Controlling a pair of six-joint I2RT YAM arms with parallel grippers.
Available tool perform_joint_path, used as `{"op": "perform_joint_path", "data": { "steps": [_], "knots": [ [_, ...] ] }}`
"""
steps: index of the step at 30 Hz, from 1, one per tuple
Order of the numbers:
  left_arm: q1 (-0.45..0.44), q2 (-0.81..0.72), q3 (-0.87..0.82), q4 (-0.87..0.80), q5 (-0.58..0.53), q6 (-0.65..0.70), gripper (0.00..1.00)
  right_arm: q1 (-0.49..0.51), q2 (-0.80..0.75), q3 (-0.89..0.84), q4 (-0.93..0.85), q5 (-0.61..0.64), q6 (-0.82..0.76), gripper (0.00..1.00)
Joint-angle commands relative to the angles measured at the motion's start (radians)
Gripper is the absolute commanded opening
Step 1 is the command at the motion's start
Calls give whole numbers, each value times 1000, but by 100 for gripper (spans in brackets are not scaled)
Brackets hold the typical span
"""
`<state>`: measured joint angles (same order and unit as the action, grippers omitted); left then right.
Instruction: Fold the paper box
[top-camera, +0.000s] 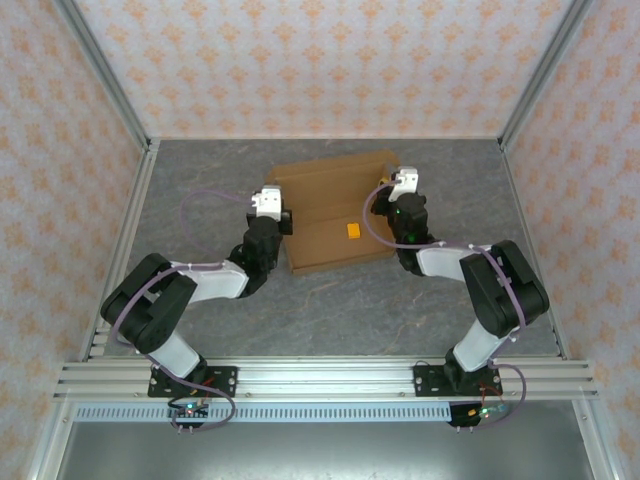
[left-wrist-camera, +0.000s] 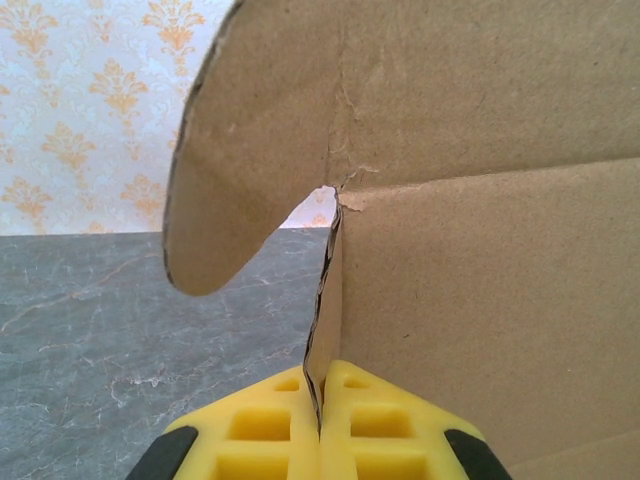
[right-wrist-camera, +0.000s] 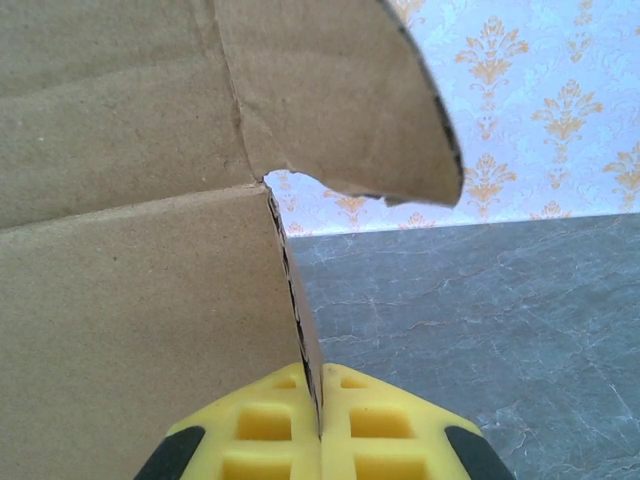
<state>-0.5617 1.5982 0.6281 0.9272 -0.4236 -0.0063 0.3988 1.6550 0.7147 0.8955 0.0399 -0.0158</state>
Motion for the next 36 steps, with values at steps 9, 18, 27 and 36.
{"op": "perform_joint_path", "data": {
  "steps": [9,18,27,36],
  "knots": [
    [6,29,-41,152,-40,113,3,-11,14,-13,112,31,-60,0],
    [27,90,4,241,18,188,1,-27,68,10,177,2,-151,0],
    [76,129,-3,307,81,208,0,-76,24,28,50,-69,-134,11],
    [75,152,15,309,100,206,0,-95,-6,104,-142,-153,-88,14]
  ]
}}
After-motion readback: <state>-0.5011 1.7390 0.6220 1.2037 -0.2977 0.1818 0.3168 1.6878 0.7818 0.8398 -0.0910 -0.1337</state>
